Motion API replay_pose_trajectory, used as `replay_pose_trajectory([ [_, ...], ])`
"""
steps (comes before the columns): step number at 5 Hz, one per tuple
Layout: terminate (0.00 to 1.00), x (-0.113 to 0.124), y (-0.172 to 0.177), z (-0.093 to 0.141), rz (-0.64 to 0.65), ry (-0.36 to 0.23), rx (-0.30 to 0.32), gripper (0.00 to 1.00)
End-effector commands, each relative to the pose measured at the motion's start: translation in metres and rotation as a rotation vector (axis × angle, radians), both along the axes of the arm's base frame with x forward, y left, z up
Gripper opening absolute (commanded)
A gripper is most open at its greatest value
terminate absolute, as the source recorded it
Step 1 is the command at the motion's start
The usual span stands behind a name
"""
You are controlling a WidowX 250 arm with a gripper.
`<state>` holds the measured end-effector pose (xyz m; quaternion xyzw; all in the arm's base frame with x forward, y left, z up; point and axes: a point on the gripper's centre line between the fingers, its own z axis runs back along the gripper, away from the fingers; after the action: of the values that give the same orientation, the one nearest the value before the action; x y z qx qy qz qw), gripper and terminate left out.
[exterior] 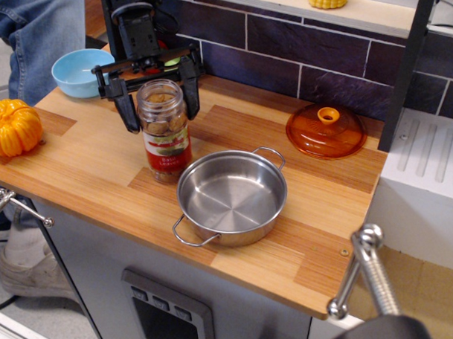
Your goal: Pour almonds in pot
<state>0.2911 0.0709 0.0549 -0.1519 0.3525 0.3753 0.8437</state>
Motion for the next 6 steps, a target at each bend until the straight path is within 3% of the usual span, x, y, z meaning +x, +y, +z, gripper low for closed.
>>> replay_pose_trajectory([
  [1, 0.0, -0.018, -0.011, 0.016, -0.034, -0.051, 0.03, 1.0],
  [2, 0.0, -0.021, -0.008, 0.009, -0.022, -0.035, 0.031, 1.0],
  [3, 0.0, -0.008, -0.001, 0.017, 0.01, -0.07, 0.026, 0.0],
  [4, 0.0, 0.003, -0.007, 0.042, -0.007, -0.214, 0.076, 0.0],
  [5, 0.0, 0.014, -0.022, 0.062, -0.055, -0.377, 0.169, 0.0],
  [6, 0.0, 0.001, -0.044, 0.056, -0.137, -0.577, 0.347, 0.0],
])
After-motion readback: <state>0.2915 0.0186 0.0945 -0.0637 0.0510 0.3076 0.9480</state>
